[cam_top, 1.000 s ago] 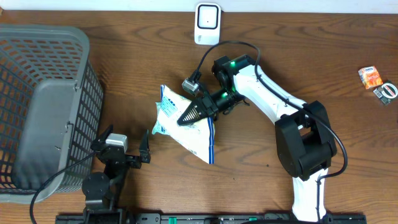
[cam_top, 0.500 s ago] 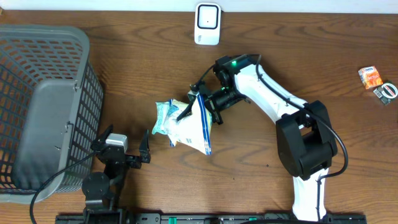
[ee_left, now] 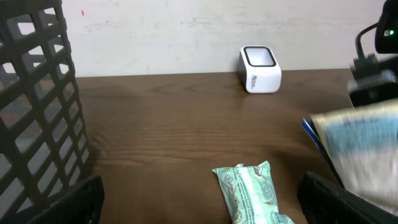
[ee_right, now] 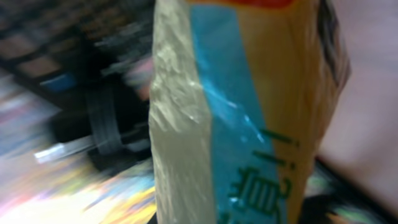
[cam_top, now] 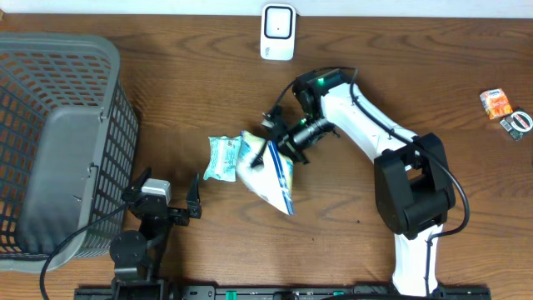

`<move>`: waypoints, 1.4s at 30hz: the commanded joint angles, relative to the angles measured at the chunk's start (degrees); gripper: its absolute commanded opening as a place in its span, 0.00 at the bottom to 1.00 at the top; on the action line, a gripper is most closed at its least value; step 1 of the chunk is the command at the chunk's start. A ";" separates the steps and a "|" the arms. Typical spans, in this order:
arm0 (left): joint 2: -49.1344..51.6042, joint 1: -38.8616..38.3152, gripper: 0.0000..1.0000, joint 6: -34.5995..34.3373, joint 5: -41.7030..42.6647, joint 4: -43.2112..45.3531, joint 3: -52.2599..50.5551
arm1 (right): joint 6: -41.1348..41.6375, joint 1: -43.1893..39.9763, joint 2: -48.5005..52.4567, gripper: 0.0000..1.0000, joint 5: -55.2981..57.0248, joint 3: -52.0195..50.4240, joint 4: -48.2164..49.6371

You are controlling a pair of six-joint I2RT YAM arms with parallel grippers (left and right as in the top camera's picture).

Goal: Scan the item barcode
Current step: 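Lift the yellow snack bag off the wipes pack with the right gripper, then hold the yellow snack bag against the white scanner face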

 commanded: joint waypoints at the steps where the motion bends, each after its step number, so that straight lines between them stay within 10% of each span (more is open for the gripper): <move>1: -0.15 0.28 0.98 -0.26 0.52 -1.53 -1.16 | -2.84 -2.29 -1.16 0.01 26.38 0.07 -2.43; 19: -0.15 0.28 0.98 -0.26 0.52 -1.53 -1.16 | 4.31 2.54 -29.68 0.01 66.31 0.46 19.45; 33: -0.15 0.28 0.98 -0.26 0.52 -1.53 -1.16 | -7.61 2.51 -11.28 0.01 69.85 1.95 58.80; 42: -0.15 0.28 0.98 -0.26 0.52 -1.53 -1.16 | -11.74 -1.99 9.62 0.01 72.65 22.29 68.74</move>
